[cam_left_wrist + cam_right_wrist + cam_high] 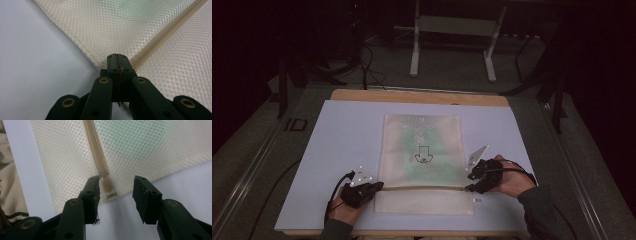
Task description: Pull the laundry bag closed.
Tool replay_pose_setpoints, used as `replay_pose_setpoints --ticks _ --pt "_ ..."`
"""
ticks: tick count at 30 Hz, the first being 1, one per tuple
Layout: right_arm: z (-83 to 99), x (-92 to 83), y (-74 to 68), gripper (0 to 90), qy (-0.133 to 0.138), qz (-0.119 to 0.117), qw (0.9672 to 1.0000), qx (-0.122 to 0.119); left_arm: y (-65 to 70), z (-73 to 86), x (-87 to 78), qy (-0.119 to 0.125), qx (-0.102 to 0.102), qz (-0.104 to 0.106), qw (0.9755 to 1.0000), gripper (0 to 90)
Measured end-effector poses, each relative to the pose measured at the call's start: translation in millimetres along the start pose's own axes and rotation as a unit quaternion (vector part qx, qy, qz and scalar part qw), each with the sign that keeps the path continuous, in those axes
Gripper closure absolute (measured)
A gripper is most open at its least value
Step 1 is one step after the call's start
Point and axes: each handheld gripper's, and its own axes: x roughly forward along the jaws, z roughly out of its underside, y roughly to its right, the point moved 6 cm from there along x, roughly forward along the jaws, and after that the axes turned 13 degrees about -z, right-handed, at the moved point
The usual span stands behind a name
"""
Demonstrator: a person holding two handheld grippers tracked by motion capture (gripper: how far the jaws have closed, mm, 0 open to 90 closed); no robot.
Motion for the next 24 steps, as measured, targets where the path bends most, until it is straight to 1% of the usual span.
replay_pose_setpoints --ticks 3,4,6,8,10,18,20,24 --pt "4.6 -1.2 -0.1 56.8 -0.001 0.0 1.0 0.004 -0.1 0.0 0.0 0.0 -0.001 0.0 1.0 89.4" --pt "10.7 -2.6 0.1 56.8 -0.002 0.001 1.0 0.008 -0.1 0.0 0.0 0.0 -0.001 0.0 1.0 89.4" --pt "15.9 -4.2 0.7 56.9 -0.001 0.001 0.9999 0.015 0.1 0.0 0.0 0.0 0.0 0.0 1.0 89.3" --pt "18.7 -5.1 1.3 56.9 0.0 0.001 0.9999 0.015 0.1 0.0 0.0 0.0 -0.001 0.0 1.0 89.4" --pt "26.3 -7.7 1.3 57.2 0.001 0.002 0.9998 0.022 0.2 0.1 0.0 0.0 0.0 -0.001 1.0 89.4" --pt "45.3 -14.6 0.1 57.9 0.001 0.011 0.9994 0.034 0.2 0.0 0.0 0.0 0.001 -0.001 1.0 89.4" --pt "47.3 -15.1 -0.2 57.8 0.003 0.013 0.9993 0.035 0.1 0.1 0.0 0.0 0.001 -0.001 1.0 89.4" --pt "55.1 -16.9 -1.8 57.5 0.023 0.02 0.9986 0.043 0.4 0.0 0.0 0.001 0.001 -0.002 1.0 89.4"
